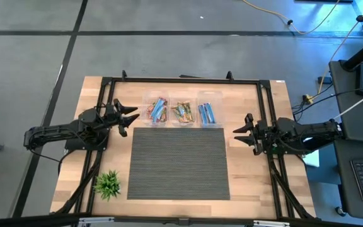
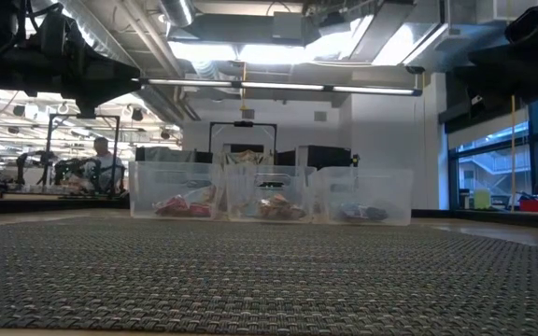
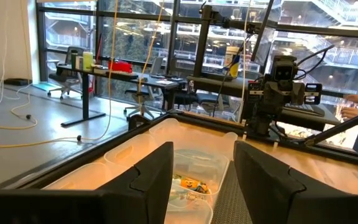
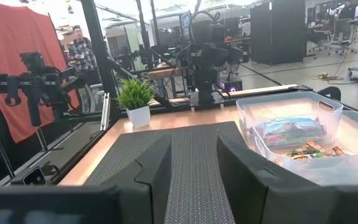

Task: Pick and place Granola Bars by type
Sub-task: Return to Home Position

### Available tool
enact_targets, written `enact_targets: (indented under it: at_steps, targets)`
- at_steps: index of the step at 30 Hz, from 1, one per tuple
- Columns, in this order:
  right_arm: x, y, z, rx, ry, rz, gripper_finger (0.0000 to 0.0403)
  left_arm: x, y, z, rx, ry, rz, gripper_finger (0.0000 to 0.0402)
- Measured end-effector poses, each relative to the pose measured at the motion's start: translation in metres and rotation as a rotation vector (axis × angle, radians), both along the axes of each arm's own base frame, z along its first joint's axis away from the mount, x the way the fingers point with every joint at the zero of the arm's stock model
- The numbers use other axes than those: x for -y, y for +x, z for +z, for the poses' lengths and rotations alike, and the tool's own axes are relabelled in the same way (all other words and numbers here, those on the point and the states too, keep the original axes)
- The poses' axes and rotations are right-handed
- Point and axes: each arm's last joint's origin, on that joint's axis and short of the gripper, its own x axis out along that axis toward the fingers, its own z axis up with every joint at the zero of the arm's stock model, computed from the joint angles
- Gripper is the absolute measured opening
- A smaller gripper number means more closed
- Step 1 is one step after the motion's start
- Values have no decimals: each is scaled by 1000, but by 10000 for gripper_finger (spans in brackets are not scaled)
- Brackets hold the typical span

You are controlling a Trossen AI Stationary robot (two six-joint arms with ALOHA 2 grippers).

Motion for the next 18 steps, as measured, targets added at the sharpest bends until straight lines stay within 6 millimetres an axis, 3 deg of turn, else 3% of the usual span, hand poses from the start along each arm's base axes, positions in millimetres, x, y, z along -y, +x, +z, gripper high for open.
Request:
enact_targets:
  at_steps: [18]
  targets:
    - [0,0,0,1,1,0,132,0,0,0,0,0,0,164]
